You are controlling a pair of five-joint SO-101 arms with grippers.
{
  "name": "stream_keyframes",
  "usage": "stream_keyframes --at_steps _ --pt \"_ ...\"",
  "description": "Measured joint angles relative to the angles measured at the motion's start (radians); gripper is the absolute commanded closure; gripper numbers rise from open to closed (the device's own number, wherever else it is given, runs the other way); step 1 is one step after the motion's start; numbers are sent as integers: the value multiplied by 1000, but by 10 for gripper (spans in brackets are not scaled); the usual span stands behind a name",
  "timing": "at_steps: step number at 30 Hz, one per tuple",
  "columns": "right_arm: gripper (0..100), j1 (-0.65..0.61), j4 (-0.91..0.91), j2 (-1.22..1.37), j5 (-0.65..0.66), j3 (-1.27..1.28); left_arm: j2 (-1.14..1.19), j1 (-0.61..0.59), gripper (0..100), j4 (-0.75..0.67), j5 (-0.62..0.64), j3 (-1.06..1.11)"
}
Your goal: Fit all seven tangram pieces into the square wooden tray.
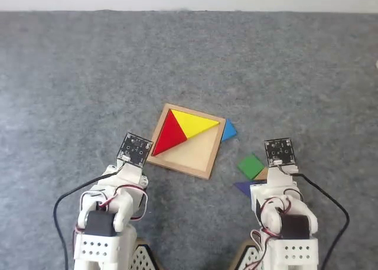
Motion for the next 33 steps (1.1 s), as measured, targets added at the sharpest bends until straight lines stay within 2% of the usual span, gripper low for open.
stream_keyframes --at_steps 3,6,9,14,20,25,29,33 --pt "923 0 0 0 0 0 0 0 988 -49 -2 0" --pt "923 0 0 0 0 0 0 0 988 -242 -18 0" --pt "923 0 0 0 0 0 0 52 988 -443 -72 0" --pt "923 0 0 0 0 0 0 61 988 -557 -101 0" --pt "923 0 0 0 0 0 15 87 988 -855 -104 0" --pt "923 0 0 0 0 0 180 150 988 -881 -104 -74" --pt "923 0 0 0 0 0 397 230 988 -902 -104 -196" --pt "923 0 0 0 0 0 712 230 988 -1028 -5 -397"
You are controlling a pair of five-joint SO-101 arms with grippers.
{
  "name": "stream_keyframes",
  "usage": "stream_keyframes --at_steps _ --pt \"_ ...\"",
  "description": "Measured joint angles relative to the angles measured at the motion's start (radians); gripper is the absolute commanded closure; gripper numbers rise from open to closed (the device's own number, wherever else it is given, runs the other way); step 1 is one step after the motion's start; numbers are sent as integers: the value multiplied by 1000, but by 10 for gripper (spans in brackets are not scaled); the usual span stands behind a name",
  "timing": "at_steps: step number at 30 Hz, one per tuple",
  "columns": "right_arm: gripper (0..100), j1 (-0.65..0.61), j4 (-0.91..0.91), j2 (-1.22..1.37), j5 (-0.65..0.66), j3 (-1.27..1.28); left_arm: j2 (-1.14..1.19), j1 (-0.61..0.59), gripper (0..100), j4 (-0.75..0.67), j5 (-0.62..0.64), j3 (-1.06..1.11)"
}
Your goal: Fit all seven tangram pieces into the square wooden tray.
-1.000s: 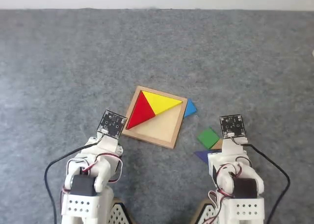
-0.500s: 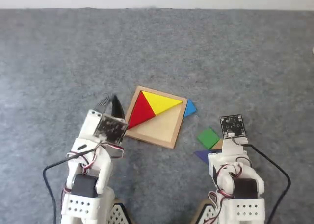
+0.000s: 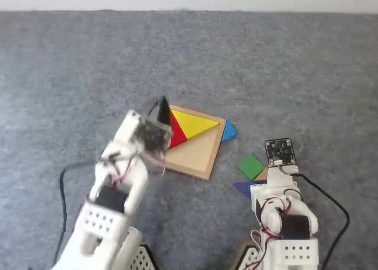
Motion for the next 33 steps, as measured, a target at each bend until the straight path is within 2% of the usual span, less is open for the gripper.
stream_keyframes --at_steps 3,7,10,25,29,33 --pt "923 0 0 0 0 0 296 -14 988 -8 94 -233" --pt "923 0 0 0 0 0 675 0 988 110 193 -531" --pt "923 0 0 0 0 0 847 40 988 163 226 -620" --pt "923 0 0 0 0 0 1022 163 988 129 242 -552" --pt "923 0 0 0 0 0 1114 166 988 84 244 -543" --pt "923 0 0 0 0 0 1142 166 988 98 244 -568"
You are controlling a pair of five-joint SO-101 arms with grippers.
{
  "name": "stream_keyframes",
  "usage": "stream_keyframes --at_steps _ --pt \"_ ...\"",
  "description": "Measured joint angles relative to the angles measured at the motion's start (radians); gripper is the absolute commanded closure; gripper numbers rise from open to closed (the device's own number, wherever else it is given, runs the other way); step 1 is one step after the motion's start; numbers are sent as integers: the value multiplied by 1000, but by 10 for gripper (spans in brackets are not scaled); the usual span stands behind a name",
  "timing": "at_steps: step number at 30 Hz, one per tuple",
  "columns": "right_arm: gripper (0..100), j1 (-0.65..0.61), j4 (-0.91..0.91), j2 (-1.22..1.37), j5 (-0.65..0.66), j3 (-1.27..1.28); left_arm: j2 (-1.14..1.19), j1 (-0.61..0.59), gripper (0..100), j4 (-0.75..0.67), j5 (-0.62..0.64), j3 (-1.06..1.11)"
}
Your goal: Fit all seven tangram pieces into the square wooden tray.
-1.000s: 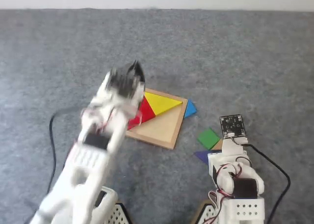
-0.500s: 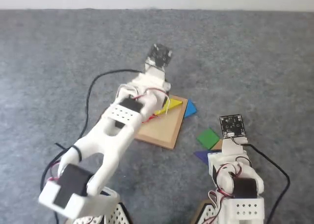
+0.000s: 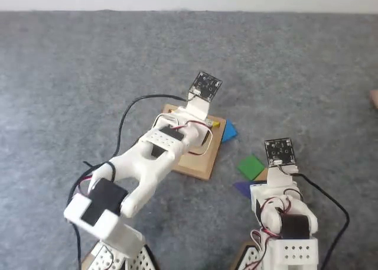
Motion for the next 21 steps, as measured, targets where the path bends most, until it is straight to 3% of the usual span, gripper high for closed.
stream_keyframes --at_steps 17,21 --pt "923 0 0 0 0 0 0 0 988 21 -2 -9" --pt "923 0 0 0 0 0 0 21 988 21 -120 -9"
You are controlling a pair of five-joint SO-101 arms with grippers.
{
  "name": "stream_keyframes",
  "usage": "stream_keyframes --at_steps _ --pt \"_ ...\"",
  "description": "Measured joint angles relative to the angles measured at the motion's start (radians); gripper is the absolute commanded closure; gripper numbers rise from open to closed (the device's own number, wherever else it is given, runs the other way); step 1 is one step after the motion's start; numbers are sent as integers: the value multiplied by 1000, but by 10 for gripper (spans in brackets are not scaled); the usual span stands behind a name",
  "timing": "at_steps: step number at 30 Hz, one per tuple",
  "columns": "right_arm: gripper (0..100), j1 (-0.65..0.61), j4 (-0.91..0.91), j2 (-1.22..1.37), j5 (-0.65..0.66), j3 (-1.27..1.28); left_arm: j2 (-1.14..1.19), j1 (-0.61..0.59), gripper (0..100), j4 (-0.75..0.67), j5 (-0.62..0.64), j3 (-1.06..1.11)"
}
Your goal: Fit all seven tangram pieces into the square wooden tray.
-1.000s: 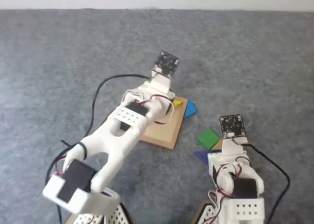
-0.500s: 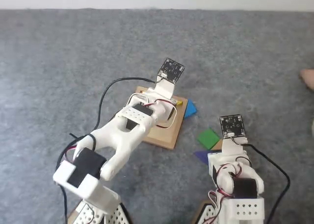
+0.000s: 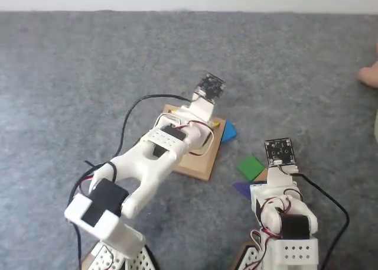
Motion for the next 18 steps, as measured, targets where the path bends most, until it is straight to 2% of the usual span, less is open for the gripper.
stream_keyframes --at_steps 5,12,18 --pt "923 0 0 0 0 0 6 2 988 25 -77 -11" --pt "923 0 0 -2 0 0 170 -8 988 272 -57 -275" --pt "923 2 0 -2 0 0 189 -11 988 316 -44 -324"
